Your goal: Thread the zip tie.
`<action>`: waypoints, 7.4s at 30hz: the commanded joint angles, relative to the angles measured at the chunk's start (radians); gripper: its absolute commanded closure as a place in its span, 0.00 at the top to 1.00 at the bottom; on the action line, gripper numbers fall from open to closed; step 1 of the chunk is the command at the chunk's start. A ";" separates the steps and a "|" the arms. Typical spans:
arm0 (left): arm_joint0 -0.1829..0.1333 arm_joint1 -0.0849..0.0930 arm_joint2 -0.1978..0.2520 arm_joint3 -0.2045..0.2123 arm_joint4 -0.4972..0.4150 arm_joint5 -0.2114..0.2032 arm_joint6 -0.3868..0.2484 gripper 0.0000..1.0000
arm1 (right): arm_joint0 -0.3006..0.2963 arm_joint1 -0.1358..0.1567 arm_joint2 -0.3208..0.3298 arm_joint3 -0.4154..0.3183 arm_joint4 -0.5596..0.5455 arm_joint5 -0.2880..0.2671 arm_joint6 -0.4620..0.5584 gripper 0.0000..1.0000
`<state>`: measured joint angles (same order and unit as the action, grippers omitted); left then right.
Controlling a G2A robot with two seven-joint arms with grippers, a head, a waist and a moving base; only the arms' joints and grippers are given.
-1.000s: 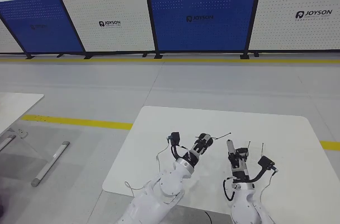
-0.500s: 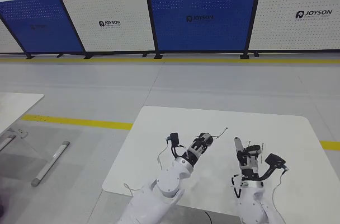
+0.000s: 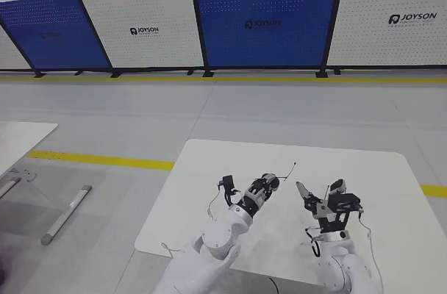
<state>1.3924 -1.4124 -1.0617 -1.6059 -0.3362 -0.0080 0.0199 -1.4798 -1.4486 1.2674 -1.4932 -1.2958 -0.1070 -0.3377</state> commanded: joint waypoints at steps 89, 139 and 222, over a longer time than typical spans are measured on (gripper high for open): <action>-0.087 -0.031 0.080 0.095 0.021 0.056 0.116 0.00 | 0.180 0.091 -0.074 0.035 0.196 -0.160 0.529 0.38; -0.032 -0.034 0.050 -0.007 0.013 -0.032 0.072 0.00 | 0.227 0.094 -0.129 0.116 0.225 -0.164 0.558 0.00; -0.044 -0.061 0.080 0.036 0.057 -0.077 0.132 0.00 | 0.206 0.116 -0.142 0.095 0.259 -0.204 0.509 0.00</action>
<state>1.3466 -1.4731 -0.9814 -1.5681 -0.2791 -0.0838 0.1530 -1.2745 -1.3325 1.1266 -1.3988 -1.0360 -0.3107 0.1713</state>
